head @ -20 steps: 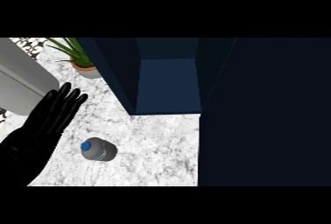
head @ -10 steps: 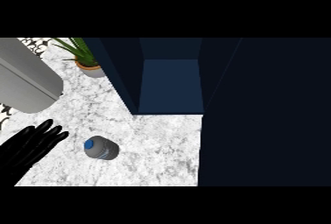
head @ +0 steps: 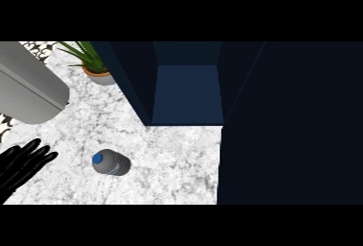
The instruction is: Pick up the bottled water, place it into the cabinet and close the cabinet
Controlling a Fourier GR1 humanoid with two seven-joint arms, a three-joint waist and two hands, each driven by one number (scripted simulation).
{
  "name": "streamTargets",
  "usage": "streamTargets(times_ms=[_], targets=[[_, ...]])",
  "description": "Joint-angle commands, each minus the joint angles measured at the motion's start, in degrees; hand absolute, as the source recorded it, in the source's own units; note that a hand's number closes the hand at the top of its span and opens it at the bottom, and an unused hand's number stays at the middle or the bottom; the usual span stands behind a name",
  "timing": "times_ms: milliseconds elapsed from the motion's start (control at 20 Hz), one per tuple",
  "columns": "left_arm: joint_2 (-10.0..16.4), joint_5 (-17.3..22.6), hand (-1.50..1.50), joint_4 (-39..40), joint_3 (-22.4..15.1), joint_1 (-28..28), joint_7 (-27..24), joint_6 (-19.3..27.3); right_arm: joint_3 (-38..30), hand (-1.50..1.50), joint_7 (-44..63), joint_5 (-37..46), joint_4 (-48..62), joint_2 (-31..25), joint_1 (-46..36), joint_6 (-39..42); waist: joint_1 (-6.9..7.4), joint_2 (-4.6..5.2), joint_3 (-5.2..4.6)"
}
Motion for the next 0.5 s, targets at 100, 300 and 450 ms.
streamTargets(times_ms=[100, 300, 450], targets=[[-1.75, -2.94, -1.50, 8.47, 3.50, -3.74, -2.15, -2.89, 3.99, -1.50, 0.10, 0.44, -8.13, 0.00, 8.04, 1.00, -0.51, 0.04, -0.02], [-6.24, -13.10, -1.50, 13.24, 3.02, -6.58, -6.26, -4.85, 3.25, -1.50, -6.47, 1.70, -1.42, 0.57, 6.55, 1.44, -0.26, 0.12, -0.01], [-13.05, -23.69, -1.50, 13.62, 0.31, -4.25, -9.58, -1.83, 6.30, -1.50, -6.89, 2.95, -7.00, -0.44, 14.65, 2.50, -0.74, -0.05, -0.05]])
